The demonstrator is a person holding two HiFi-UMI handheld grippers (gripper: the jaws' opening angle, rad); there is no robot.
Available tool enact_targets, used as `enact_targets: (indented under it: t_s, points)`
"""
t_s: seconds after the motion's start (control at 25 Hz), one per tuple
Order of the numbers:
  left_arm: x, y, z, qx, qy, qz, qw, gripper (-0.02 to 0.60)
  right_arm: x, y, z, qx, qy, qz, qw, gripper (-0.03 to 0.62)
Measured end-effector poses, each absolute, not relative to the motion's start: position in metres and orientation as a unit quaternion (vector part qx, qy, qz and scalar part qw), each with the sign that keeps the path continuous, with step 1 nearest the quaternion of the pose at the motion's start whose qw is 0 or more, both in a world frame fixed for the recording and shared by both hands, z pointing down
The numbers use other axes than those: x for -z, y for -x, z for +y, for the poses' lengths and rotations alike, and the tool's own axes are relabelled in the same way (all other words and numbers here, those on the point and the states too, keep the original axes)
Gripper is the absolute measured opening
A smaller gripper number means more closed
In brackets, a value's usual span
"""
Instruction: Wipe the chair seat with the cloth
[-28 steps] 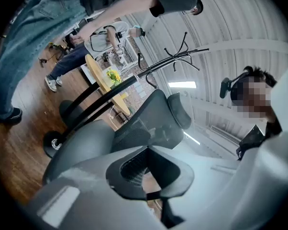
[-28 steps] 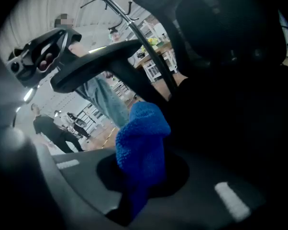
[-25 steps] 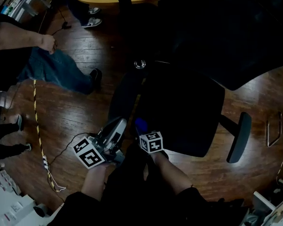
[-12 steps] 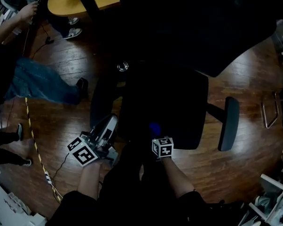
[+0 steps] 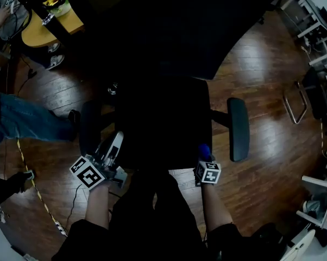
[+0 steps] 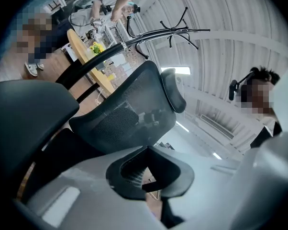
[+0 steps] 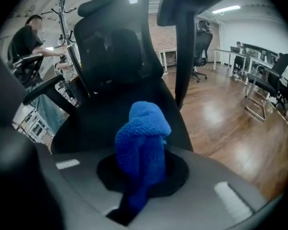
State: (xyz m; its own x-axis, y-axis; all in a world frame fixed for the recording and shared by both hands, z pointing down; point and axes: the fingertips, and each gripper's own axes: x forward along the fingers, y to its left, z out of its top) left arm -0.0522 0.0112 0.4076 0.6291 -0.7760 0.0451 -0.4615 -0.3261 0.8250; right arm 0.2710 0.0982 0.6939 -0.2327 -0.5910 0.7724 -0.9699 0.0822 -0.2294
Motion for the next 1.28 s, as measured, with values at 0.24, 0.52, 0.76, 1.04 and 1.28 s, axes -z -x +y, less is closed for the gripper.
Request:
enact_targets:
  t_s: [0.24,0.52,0.76,1.04,1.28]
  points:
    - [-0.41,0.054,0.009,0.182,-0.792,-0.39,0.434,-0.011,-0.694,-0.276,0.1,-0.387,-0.582,-0.679,0.225,0.035]
    - [-0.414,0.077,0.005,0.216,-0.776,-0.405,0.433,-0.011,-0.682,-0.263,0.066,-0.368,-0.598,-0.676,0.223,0.035]
    - [-0.418,0.109,-0.004,0.252,-0.745,-0.437,0.436,-0.011,-0.658,-0.148,-0.06,-0.343,-0.52,-0.758,0.193,0.035]
    - [-0.412,0.122,-0.008,0.295,-0.725,-0.437,0.444,-0.011,-0.656,0.007,-0.145,-0.314,-0.395,-0.836,0.215,0.035]
    - [-0.414,0.124,-0.013,0.326,-0.699,-0.436,0.464,-0.011,-0.682,0.08,-0.182,-0.319,-0.349,-0.849,0.237,0.035]
